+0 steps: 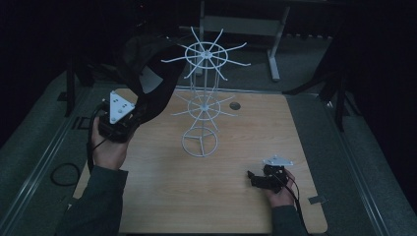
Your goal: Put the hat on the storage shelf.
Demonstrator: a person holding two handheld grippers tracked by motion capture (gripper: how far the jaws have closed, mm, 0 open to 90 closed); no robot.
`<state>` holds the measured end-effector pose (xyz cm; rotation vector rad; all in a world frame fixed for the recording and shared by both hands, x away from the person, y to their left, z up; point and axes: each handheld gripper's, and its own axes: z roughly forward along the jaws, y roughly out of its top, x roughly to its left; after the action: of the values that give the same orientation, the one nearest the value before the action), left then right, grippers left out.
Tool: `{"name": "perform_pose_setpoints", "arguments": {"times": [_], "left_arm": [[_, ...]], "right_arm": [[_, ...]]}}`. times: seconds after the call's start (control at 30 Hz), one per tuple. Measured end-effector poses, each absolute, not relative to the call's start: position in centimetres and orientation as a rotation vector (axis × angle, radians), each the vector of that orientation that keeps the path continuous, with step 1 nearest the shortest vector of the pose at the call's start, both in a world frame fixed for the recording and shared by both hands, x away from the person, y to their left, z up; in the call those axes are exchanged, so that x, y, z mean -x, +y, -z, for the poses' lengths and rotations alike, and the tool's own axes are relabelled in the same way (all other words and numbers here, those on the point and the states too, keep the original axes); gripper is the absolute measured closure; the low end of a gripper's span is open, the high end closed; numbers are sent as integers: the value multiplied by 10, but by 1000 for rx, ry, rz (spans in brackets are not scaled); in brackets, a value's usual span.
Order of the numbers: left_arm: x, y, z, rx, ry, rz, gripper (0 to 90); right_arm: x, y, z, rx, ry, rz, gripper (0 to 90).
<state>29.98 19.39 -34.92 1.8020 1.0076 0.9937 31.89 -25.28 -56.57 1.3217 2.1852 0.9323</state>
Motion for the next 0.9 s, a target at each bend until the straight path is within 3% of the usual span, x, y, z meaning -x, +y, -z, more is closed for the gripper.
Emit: {"name": "perform_pose_setpoints", "arguments": {"times": [0.67,0.9], "left_arm": [[-304,189,366,-1867,972,-999,857],[-304,183,369,-1898,937,-1005,791]], "right_arm": [[-319,-253,566,-1321,2184,-931,161],[-319,-253,566,-1321,2184,-931,160]]}}
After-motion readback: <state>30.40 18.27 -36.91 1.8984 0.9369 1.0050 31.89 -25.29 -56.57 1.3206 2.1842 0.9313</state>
